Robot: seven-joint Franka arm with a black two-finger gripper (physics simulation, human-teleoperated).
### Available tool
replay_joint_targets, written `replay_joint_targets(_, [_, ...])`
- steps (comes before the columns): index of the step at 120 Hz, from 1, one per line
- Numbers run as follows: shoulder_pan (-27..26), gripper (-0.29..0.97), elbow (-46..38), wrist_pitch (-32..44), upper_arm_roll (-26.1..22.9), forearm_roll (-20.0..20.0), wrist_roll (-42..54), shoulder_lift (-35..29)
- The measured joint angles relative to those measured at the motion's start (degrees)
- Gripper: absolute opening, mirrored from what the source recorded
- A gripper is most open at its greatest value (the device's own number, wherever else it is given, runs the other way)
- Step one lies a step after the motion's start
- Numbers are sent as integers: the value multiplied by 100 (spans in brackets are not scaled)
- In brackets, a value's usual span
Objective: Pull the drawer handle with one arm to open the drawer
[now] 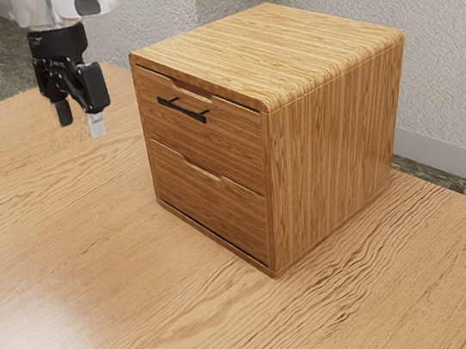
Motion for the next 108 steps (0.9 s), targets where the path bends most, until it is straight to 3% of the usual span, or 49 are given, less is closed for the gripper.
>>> replay_joint_targets(31, [-14, 68, -2, 1047, 5, -135, 792, 9])
replay_joint_targets(36, [2, 68, 409, 1124, -34, -155, 1004, -6])
replay_joint_targets(44, [33, 68, 1051, 1246, -517, -178, 1586, -48])
replay_joint_targets(53, [-345, 68, 1005, 1327, -778, -272, 2259, -53])
replay_joint_targets(90, [-218, 68, 846, 1589, -844, -375, 5460, 419])
replay_joint_targets(108, [-174, 68, 529, 1745, -1003, -298, 6624, 126])
